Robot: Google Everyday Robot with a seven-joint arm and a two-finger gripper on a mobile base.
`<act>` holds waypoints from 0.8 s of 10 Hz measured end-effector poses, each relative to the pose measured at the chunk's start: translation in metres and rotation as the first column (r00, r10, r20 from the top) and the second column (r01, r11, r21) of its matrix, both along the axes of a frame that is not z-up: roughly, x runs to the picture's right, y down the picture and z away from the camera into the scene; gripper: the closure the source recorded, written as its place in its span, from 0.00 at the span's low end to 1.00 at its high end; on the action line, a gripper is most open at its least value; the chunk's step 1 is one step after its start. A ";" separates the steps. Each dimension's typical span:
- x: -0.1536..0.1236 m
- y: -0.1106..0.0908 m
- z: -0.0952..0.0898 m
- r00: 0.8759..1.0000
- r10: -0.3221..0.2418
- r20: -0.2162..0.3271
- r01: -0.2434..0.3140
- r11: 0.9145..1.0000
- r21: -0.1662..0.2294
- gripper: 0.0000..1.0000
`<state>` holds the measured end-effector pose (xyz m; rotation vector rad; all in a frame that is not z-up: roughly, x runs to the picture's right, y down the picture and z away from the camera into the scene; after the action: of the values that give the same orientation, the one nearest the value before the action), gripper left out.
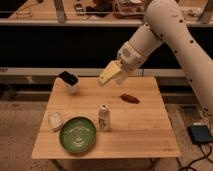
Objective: Place the pepper in the ceramic bowl
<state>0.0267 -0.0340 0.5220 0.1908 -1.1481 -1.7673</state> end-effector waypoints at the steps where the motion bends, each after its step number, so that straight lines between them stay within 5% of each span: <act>1: 0.000 0.000 0.000 1.000 0.000 0.000 0.000 1.000 0.000 0.36; 4: 0.003 -0.003 0.003 1.000 -0.007 -0.013 0.008 1.000 0.028 0.36; 6: 0.019 -0.005 0.019 0.994 -0.075 -0.077 0.084 0.990 0.114 0.36; 7: 0.036 -0.005 0.032 0.982 -0.136 -0.130 0.158 0.971 0.179 0.36; 8: 0.056 -0.005 0.045 0.961 -0.200 -0.189 0.244 0.938 0.245 0.36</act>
<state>0.0828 -0.0385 0.5667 0.0760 -0.8381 -2.0971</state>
